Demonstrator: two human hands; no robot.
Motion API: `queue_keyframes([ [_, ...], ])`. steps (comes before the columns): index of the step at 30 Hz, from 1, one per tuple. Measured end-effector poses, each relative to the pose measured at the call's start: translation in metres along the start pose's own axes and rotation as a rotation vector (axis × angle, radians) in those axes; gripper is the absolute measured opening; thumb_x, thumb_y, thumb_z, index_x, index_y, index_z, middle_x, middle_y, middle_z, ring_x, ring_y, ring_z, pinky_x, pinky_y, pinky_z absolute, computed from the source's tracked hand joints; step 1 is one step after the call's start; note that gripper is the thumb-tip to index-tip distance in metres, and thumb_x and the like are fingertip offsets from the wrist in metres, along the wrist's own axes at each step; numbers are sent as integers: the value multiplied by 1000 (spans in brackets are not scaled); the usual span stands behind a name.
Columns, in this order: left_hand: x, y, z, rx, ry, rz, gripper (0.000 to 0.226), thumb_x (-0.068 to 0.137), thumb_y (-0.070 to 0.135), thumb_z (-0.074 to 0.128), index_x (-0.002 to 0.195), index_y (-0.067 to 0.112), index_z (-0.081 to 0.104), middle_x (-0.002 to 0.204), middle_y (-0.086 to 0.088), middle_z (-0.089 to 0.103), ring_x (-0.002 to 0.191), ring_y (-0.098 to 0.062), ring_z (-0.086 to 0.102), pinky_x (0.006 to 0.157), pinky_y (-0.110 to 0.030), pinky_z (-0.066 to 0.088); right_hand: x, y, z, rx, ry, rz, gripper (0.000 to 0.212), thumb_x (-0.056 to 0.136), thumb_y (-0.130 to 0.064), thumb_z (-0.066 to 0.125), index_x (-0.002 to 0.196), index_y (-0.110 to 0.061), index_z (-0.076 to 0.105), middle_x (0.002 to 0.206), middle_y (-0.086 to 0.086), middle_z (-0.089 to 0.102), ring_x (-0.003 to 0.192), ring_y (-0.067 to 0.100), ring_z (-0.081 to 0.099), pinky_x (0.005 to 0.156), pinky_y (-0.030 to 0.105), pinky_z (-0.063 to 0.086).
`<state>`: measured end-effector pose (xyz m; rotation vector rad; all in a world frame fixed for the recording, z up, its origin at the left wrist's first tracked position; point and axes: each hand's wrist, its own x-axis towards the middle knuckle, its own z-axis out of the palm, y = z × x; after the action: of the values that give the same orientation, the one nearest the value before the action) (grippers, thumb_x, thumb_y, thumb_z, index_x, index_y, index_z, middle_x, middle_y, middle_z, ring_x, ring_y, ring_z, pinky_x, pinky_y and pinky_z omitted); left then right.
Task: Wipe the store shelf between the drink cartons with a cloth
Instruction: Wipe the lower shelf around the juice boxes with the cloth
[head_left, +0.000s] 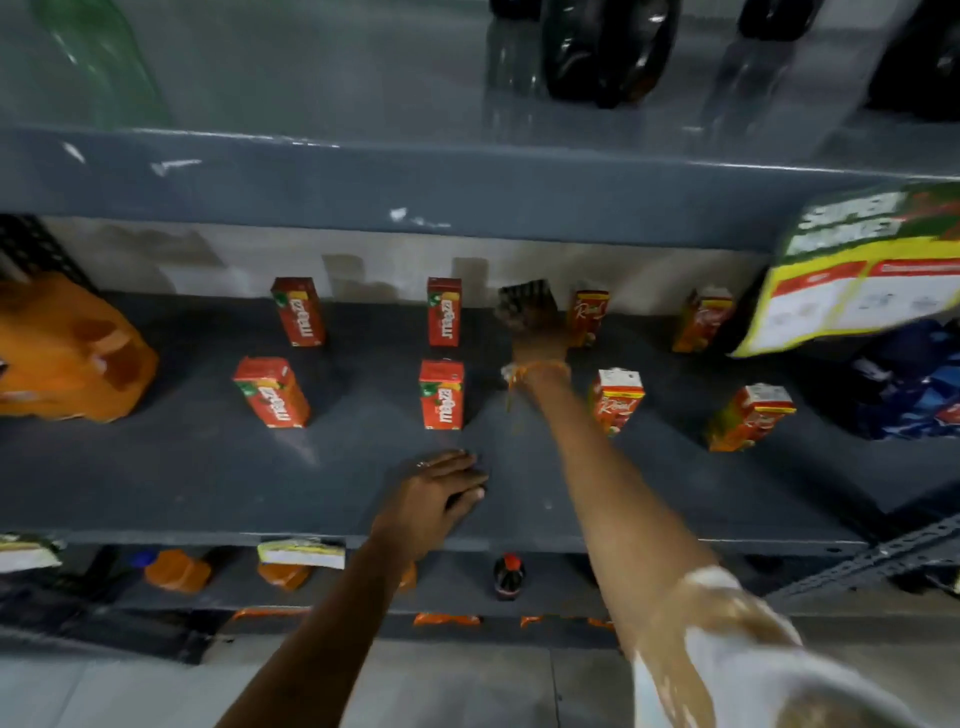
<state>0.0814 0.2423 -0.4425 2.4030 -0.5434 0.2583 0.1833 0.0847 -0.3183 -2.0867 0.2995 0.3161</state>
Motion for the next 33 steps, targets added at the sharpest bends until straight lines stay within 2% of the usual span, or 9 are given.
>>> queue_keyframes([
  [3, 0, -8, 7, -56, 37, 7, 35, 86, 41, 52, 100, 16, 71, 114, -6, 68, 113, -12, 53, 97, -31, 42, 71, -16, 14, -578, -78, 59, 47, 86, -34, 57, 119, -2, 49, 126, 27, 50, 135, 36, 36, 109, 46, 35],
  [5, 0, -12, 8, -75, 63, 37, 33, 87, 40, 52, 99, 16, 71, 112, -6, 69, 112, -12, 53, 96, -29, 42, 109, -12, 28, -779, 40, -209, 81, 74, -42, 69, 139, -16, 28, 150, 14, 32, 141, 33, 25, 113, 52, 29],
  [8, 2, -9, 5, -66, 43, 63, 32, 87, 38, 52, 100, 15, 71, 113, -6, 68, 112, -15, 55, 98, -23, 39, 119, 8, 43, -834, 87, -394, 61, 94, -34, 38, 146, -33, 6, 160, -1, 2, 147, 24, 2, 119, 51, 11],
  [11, 1, -5, 1, -64, 40, 24, 33, 85, 37, 51, 101, 16, 71, 114, -5, 68, 112, -16, 56, 98, -23, 38, 130, 26, 48, -777, 134, -328, 64, 90, -33, 35, 144, -39, 1, 160, -3, -5, 146, 29, 4, 118, 54, 14],
  [16, 1, 1, -4, -5, 21, 15, 39, 86, 40, 46, 102, 16, 71, 116, -5, 67, 115, -17, 56, 97, -29, 43, 82, 34, 52, -790, 94, -233, 77, 85, -23, 55, 145, -32, 8, 159, 8, 5, 144, 37, 8, 119, 50, 11],
  [22, -9, 12, -11, 120, 51, -29, 40, 88, 37, 40, 107, 17, 69, 116, -2, 67, 115, -15, 56, 93, -29, 45, 11, 75, 56, -696, 143, -357, 56, 91, -22, 44, 144, -25, 24, 157, 11, 17, 142, 38, 15, 119, 50, 14],
  [28, -37, 12, -27, 440, -67, -140, 53, 94, 40, 20, 127, 15, 53, 129, -5, 58, 122, -24, 51, 99, -46, 40, -62, 112, 54, -685, 133, -403, 54, 92, -18, 39, 144, -27, 24, 158, 6, 18, 145, 32, 11, 119, 46, 12],
  [31, -45, 16, -35, 505, -139, -218, 69, 94, 48, -1, 131, 17, 49, 133, -3, 55, 123, -23, 49, 98, -49, 39, -98, 127, 52, -669, 147, -474, 55, 85, -9, 47, 136, -26, 39, 151, 7, 36, 140, 36, 27, 115, 48, 25],
  [33, -48, 15, -39, 523, -175, -238, 69, 93, 50, -1, 133, 19, 46, 137, -1, 52, 126, -23, 46, 99, -50, 38, -122, 140, 51, -662, 184, -533, 58, 73, -1, 56, 126, -25, 52, 140, 9, 52, 128, 41, 45, 106, 53, 40],
])
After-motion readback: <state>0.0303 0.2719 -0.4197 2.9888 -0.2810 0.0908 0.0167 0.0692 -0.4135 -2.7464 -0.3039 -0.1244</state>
